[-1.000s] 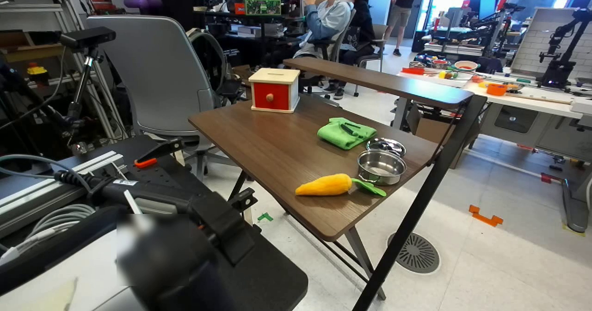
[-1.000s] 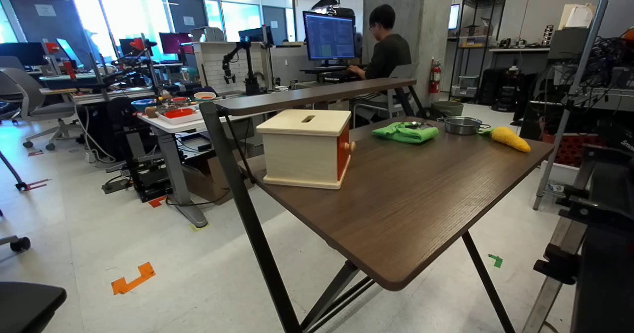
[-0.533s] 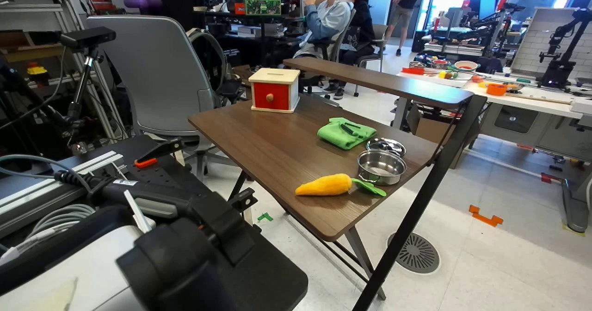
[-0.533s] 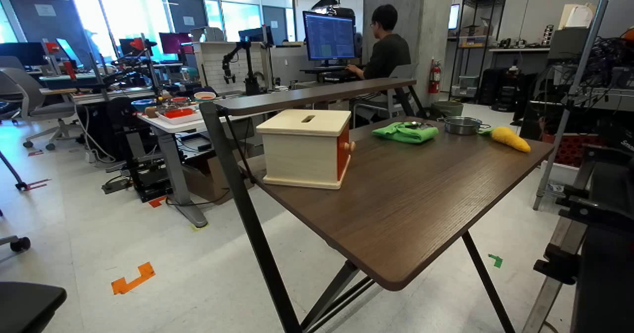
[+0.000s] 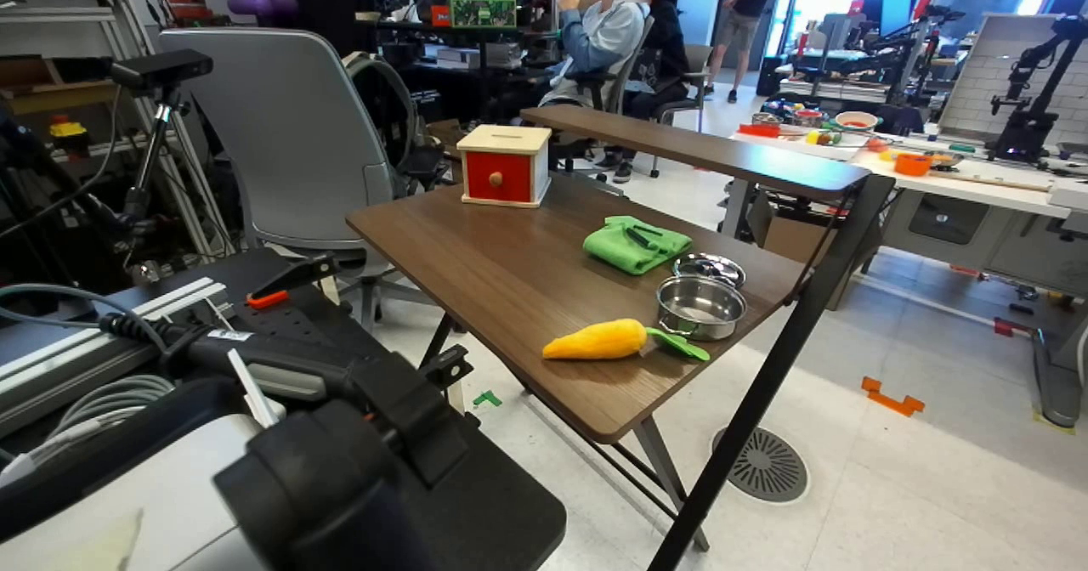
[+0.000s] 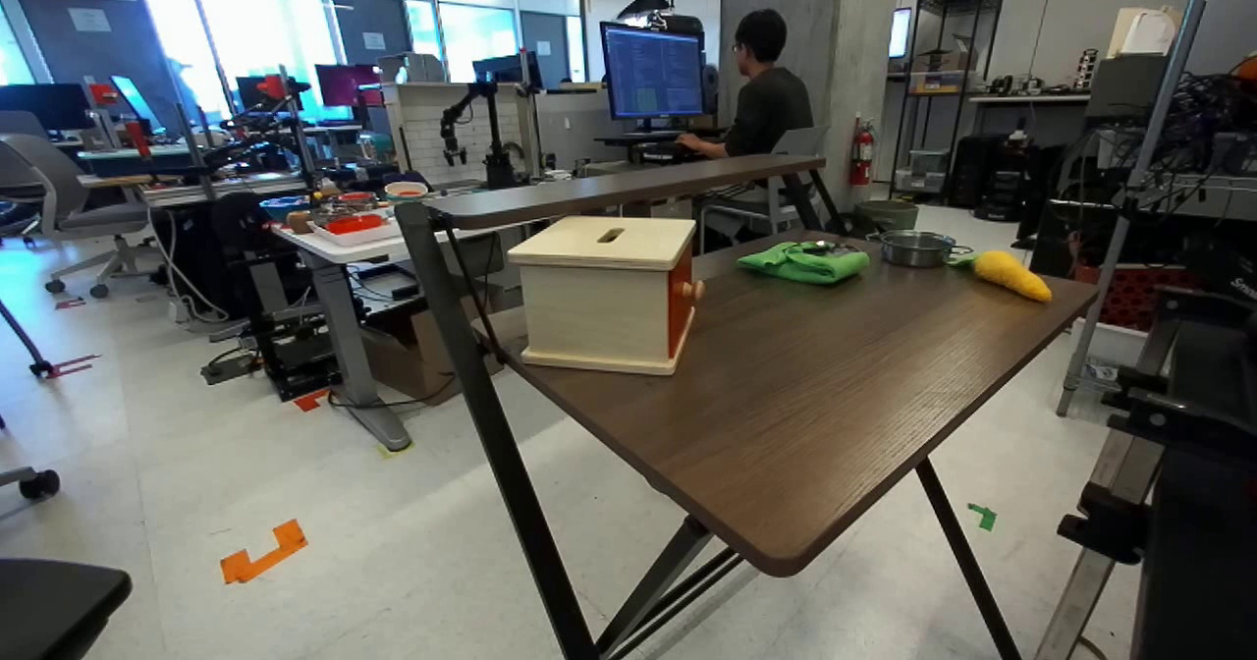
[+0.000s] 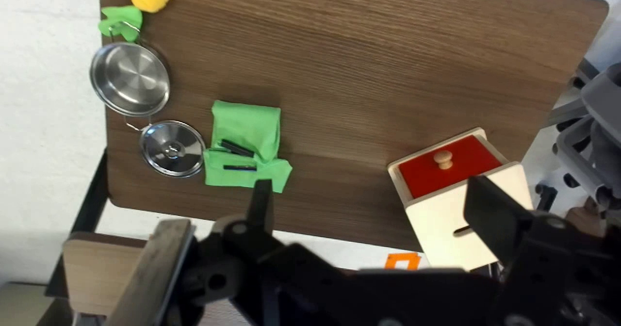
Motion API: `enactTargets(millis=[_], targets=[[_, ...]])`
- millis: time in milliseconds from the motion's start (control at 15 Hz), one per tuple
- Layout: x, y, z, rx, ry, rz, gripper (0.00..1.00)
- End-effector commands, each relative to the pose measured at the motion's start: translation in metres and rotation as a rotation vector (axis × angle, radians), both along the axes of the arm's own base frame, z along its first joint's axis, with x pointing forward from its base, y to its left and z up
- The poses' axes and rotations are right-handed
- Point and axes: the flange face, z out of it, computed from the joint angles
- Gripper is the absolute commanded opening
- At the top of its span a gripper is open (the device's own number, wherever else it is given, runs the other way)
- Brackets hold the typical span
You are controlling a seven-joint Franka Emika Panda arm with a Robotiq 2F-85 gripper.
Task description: Open the drawer then put the carrot plushie in the drawer
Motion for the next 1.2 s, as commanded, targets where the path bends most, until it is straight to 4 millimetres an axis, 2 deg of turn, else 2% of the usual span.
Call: enactTargets(millis=[0,200,267,400,667,733,800,933,1133], targets=[[0.033,0.044,-0.019,0.023,-0.028,0.144,1.0],[0.043,0.069,-0.039,0.035,-0.016,0.218,1.0],[0.031,0.062,-0.035,0.014,-0.002,0.173,1.0],[0.036,0.071,-0.044,0.014,0.007,0.2,1.0],[0.039,0.07,-0.043,0.014,0.001,0.208,1.0],[0.036,0.072,-0.033,-0.018,-0.017,0.221,1.0],[0.035,0.073,-0.033,-0.032,-0.013,0.243,1.0],[0.037,0.074,-0.048,-0.064,0.002,0.279,1.0],[0.037,0.077,-0.085,-0.034,0.05,0.317,1.0]])
